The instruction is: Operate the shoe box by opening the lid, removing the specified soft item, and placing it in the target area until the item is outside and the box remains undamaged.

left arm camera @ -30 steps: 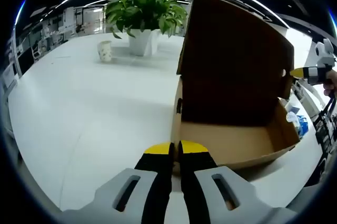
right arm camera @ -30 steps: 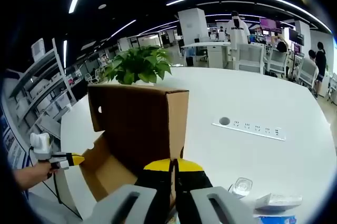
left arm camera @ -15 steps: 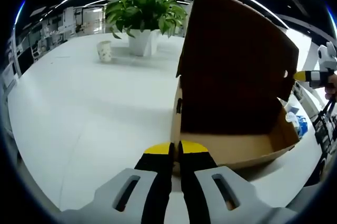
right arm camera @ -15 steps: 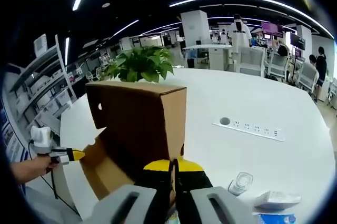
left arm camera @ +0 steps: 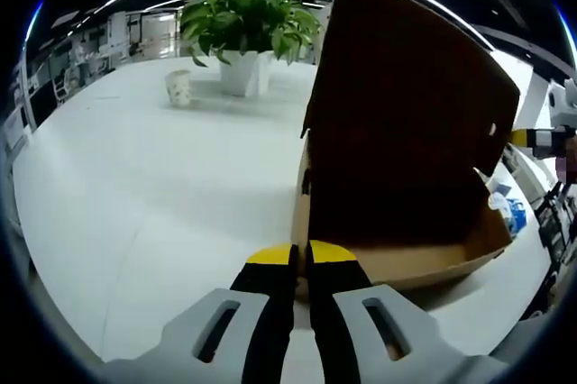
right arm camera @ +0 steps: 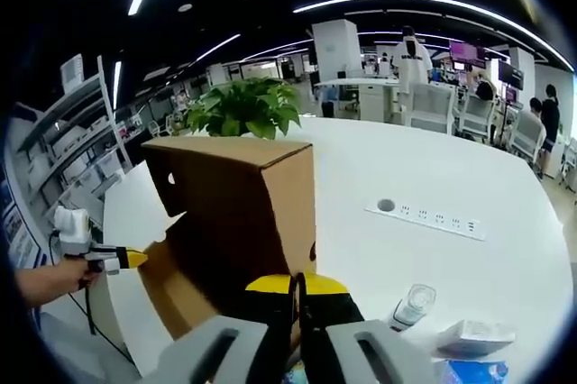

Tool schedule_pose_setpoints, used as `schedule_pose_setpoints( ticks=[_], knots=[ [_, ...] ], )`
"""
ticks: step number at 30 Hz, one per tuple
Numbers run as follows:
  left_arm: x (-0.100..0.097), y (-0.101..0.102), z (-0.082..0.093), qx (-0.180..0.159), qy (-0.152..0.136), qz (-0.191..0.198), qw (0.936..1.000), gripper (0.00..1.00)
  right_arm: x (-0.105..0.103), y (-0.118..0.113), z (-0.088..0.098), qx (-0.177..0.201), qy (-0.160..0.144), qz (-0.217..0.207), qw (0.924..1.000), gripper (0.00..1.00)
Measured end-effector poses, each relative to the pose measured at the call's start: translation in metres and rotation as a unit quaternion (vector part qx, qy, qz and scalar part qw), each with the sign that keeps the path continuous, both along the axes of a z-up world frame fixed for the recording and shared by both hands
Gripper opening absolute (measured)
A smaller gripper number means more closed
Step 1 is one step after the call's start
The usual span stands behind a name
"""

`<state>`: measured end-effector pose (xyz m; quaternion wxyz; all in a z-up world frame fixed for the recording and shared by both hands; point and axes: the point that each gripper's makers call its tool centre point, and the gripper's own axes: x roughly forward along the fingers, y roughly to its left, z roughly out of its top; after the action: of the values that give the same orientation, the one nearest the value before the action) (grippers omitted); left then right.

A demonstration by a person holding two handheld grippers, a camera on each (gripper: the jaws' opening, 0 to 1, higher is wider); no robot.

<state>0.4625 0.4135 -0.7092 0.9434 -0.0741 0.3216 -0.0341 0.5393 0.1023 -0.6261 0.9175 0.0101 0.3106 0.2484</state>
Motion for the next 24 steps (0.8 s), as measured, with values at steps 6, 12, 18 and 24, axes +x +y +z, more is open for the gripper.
schedule_pose_setpoints(
  ticks=[6, 12, 18, 24],
  knots=[
    [0.000, 0.000, 0.000, -0.002, -0.001, 0.001, 1.0000, 0.03, -0.004, 0.001, -0.001, -0.005, -0.007, 0.001, 1.0000, 0.00],
    [0.000, -0.001, 0.001, -0.002, -0.001, -0.001, 1.0000, 0.03, -0.014, 0.001, -0.003, -0.009, -0.015, 0.004, 0.9998, 0.00],
    [0.000, -0.001, 0.000, -0.007, -0.002, -0.004, 1.0000, 0.03, -0.014, 0.001, -0.005, -0.010, -0.018, 0.004, 0.9998, 0.00],
    [0.001, 0.000, 0.000, -0.015, -0.003, -0.002, 0.9999, 0.03, -0.019, 0.002, -0.007, -0.008, -0.022, 0.003, 0.9997, 0.00]
  ],
)
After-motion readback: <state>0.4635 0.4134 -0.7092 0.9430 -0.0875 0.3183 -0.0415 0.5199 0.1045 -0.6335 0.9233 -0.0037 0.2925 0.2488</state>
